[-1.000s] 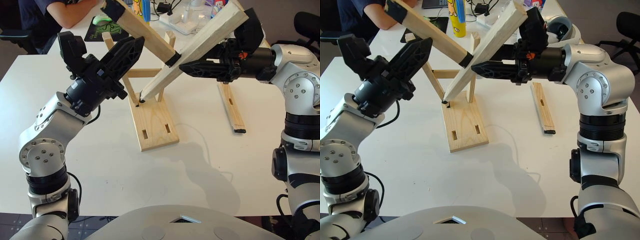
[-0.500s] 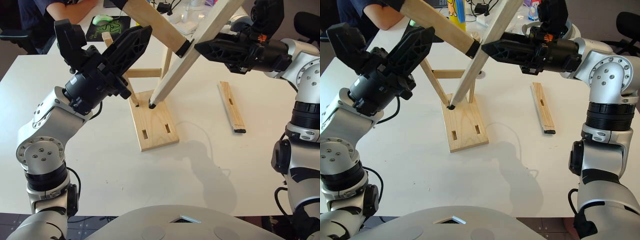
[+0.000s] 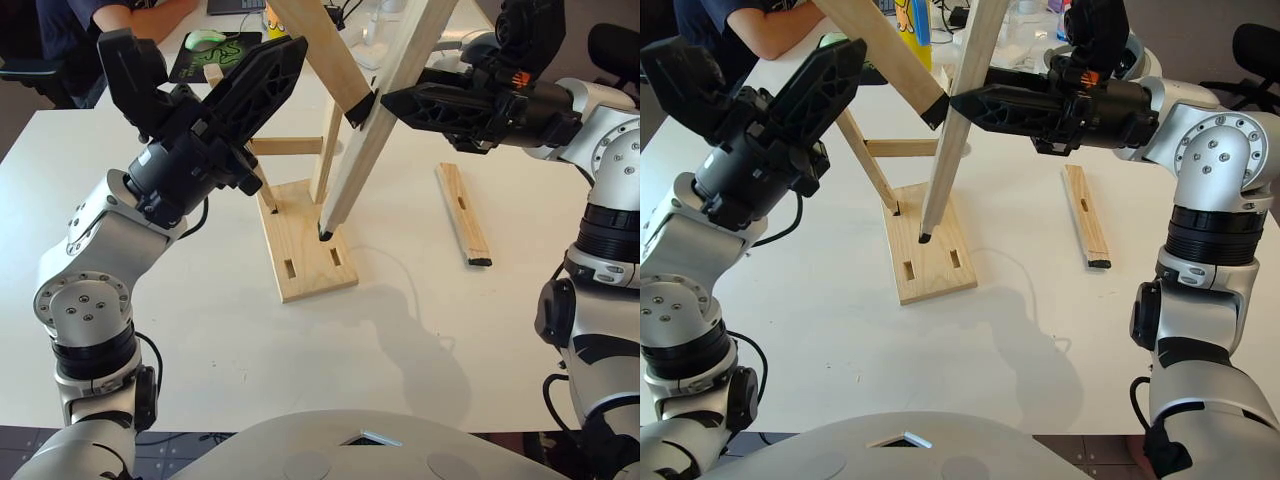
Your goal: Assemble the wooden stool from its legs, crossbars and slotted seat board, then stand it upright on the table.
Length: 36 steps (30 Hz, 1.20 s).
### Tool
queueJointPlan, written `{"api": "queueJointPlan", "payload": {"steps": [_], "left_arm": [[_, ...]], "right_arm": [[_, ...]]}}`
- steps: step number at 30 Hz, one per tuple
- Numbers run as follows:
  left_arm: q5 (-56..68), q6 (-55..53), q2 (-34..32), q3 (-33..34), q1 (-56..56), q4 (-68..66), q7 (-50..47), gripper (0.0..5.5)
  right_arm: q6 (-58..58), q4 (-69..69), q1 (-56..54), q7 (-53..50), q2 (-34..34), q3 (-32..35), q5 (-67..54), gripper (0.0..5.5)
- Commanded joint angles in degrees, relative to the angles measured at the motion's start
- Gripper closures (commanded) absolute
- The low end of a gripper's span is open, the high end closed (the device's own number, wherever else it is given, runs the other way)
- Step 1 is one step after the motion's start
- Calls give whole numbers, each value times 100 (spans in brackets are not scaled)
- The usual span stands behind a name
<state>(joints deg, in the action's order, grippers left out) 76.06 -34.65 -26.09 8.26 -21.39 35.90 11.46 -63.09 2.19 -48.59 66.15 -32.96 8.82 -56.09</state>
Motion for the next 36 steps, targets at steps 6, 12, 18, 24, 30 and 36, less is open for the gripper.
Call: {"api": "queueJointPlan", "payload": {"steps": [6,12,18,24,30,36], "left_arm": [[142,-68,-11,-54,-151,-121,-170,506],[31,29,-164,350,-34,-496,-118,507],[-22,-1,3,182,-25,-415,-120,507],[377,73,227,242,-119,-347,-334,507],[1196,308,620,293,-315,-348,-940,507],[1287,362,828,70,-270,-351,-1162,507]], "right_arm": [[-763,377,-224,-1107,519,932,-1223,345],[-241,141,97,-925,284,713,-715,345],[-385,306,-80,-1169,460,894,-1036,345],[-670,695,-205,-1647,617,1239,-1637,345],[-663,690,24,-2097,821,1424,-2004,345],[-558,454,126,-2241,931,1362,-2070,345]]}}
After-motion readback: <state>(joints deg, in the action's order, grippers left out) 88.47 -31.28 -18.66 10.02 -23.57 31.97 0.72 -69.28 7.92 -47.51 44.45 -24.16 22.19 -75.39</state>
